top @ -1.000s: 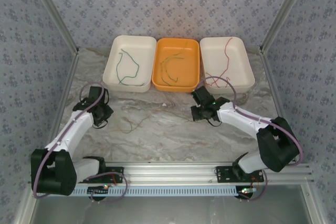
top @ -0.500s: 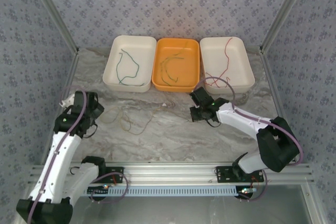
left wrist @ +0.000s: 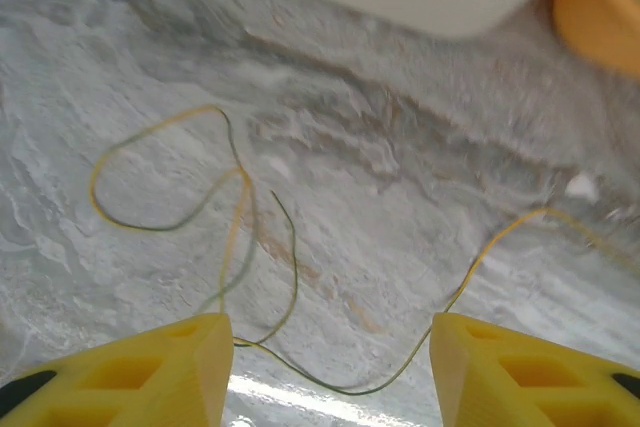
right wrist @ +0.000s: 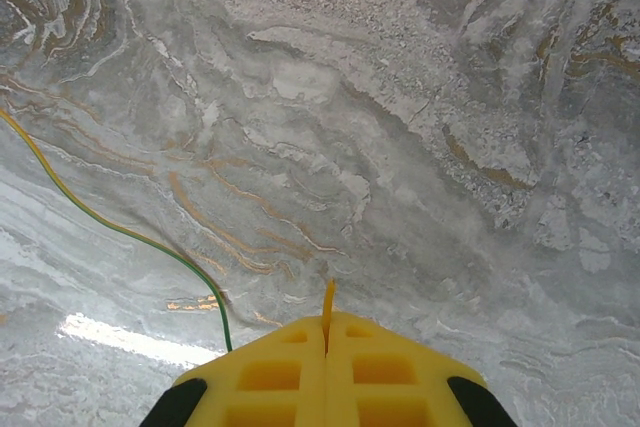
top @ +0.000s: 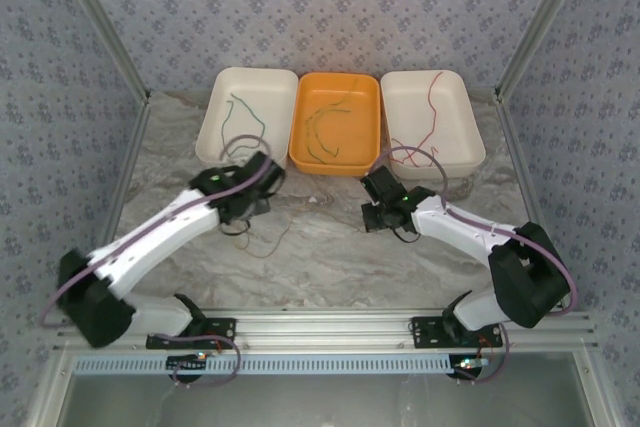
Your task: Untangle the cables
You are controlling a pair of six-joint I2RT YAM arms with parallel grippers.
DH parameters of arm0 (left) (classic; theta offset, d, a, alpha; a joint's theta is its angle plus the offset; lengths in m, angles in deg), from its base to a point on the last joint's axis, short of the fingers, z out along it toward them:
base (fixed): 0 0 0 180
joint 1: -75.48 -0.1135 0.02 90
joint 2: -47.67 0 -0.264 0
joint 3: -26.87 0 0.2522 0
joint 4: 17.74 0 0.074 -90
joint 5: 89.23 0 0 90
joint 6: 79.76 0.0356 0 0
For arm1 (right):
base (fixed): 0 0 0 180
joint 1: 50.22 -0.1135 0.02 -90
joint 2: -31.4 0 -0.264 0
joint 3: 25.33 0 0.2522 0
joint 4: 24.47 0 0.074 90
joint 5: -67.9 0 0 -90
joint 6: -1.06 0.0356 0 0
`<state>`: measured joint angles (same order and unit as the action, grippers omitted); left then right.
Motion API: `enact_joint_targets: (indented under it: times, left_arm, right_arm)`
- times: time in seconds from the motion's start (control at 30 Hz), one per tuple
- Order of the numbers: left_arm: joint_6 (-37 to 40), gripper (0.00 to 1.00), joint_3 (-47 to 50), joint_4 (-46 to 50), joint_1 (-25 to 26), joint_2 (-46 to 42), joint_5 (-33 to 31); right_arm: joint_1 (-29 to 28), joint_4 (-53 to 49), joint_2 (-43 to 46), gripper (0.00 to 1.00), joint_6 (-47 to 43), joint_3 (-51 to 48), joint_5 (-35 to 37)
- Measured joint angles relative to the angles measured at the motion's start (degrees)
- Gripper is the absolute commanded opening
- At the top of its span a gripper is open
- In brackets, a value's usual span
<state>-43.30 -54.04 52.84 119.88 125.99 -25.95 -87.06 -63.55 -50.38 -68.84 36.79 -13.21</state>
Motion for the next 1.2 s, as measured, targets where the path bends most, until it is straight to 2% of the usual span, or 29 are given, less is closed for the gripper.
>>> enact_joint_targets:
  times: [0.1, 0.17, 0.33, 0.47, 0.63, 0.77, 0.93, 1.03, 1.2]
  left_arm:
    - [-2.1, 0.64, -0.4, 0.7, 1.1, 8.8, -1.7]
    - [-3.4, 0.65, 0.5, 0.5, 0.6, 12.0, -2.2]
    - [-5.1, 0.64, 8.6, -5.2, -4.7, 12.4, 0.7]
    - [-5.9, 0.62, 10.4, -9.5, -8.1, 13.0, 3.5]
    - [-6.5, 0.58, 11.4, -15.0, -9.9, 14.0, 6.6]
    - [-8.2, 0.59, 11.4, -14.1, -8.2, 12.2, 4.9]
    - [-12.0, 0.62, 7.5, -8.8, -1.1, 2.8, -0.7]
    - [-14.1, 0.58, 5.1, -9.0, 0.4, -0.7, -2.4]
    - [-15.8, 0.55, 5.2, -9.2, -0.1, 3.3, -3.1]
  right_arm:
    - [-0.1, 0.0, 0.0, 0.0, 0.0, 0.2, 0.0]
    - [-0.1, 0.0, 0.0, 0.0, 0.0, 0.3, 0.0]
    - [-0.1, 0.0, 0.0, 0.0, 0.0, 0.3, 0.0]
    - [-0.1, 0.0, 0.0, 0.0, 0.0, 0.3, 0.0]
    - [-0.1, 0.0, 0.0, 0.0, 0.0, 0.3, 0.0]
    - [-0.1, 0.0, 0.0, 0.0, 0.0, 0.3, 0.0]
    - [-0.1, 0.1, 0.0, 0.0, 0.0, 0.2, 0.0]
    - [-0.1, 0.2, 0.0, 0.0, 0.0, 0.2, 0.0]
    - [-0.1, 0.2, 0.0, 0.0, 0.0, 0.2, 0.0]
